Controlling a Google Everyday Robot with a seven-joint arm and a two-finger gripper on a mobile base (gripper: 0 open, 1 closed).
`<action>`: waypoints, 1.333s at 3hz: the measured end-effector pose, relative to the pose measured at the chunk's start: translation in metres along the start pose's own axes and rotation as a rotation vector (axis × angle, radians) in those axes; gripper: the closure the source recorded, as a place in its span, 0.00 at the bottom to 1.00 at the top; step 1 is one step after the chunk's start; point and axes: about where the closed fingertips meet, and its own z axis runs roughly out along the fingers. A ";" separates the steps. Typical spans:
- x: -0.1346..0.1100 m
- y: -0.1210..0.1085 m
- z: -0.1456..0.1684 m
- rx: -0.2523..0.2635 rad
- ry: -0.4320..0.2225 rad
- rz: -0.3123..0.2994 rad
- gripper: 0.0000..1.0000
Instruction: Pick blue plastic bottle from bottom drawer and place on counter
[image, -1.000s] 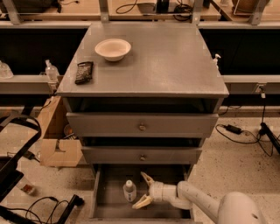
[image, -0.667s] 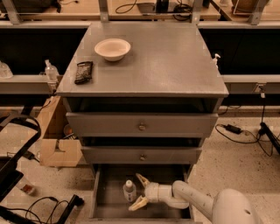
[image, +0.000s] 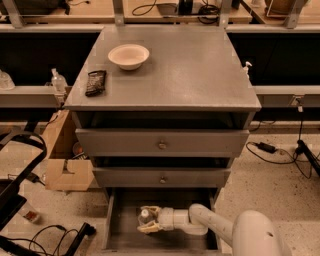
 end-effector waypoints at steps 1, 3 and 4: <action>-0.011 0.004 0.008 -0.024 -0.025 0.021 0.72; -0.087 0.014 -0.075 -0.009 -0.088 0.096 1.00; -0.164 0.040 -0.141 -0.010 -0.106 0.144 1.00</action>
Offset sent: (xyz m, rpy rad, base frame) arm -0.0167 -0.0311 0.0905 0.1833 0.0953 0.0180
